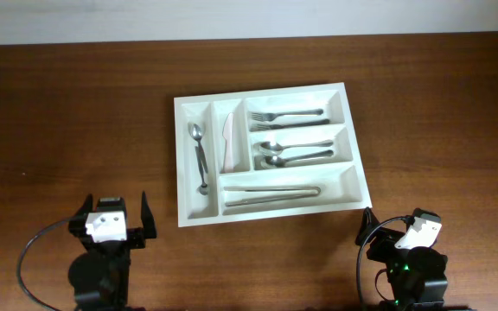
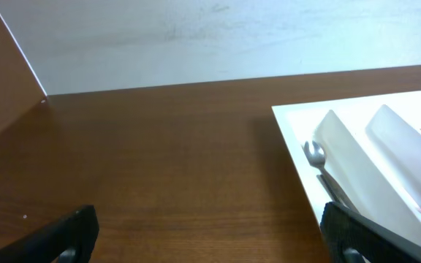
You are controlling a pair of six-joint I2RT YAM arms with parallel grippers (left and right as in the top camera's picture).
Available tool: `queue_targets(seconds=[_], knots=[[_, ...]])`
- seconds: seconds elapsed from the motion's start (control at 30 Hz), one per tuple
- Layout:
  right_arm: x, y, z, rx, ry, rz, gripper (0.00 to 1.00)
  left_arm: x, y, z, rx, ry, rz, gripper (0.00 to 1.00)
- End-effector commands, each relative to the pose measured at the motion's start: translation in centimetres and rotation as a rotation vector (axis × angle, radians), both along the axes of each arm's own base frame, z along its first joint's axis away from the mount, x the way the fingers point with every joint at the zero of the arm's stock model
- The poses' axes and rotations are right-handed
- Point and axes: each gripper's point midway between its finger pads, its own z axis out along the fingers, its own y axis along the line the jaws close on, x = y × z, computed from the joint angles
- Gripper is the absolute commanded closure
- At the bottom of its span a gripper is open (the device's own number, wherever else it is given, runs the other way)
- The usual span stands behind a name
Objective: Pack container
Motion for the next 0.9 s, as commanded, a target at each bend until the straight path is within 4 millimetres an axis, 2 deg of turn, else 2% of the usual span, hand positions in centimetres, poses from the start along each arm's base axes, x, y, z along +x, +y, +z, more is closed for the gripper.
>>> queue_targets(seconds=[0.0, 0.37, 0.87], knots=[[0.0, -0.5, -0.1, -0.01, -0.006, -0.024, 0.01, -0.4, -0.6, -0.9, -0.007, -0.006, -0.027, 0.01], [0.0, -0.5, -0.1, -0.01, -0.006, -0.024, 0.01, -0.8, -1.1, -2.5, -0.006, -0.019, -0.045, 0.01], [0.0, -0.5, -0.1, -0.01, -0.005, -0.024, 0.01, -0.8, -1.1, -2.4, -0.005, -0.023, -0.044, 0.01]])
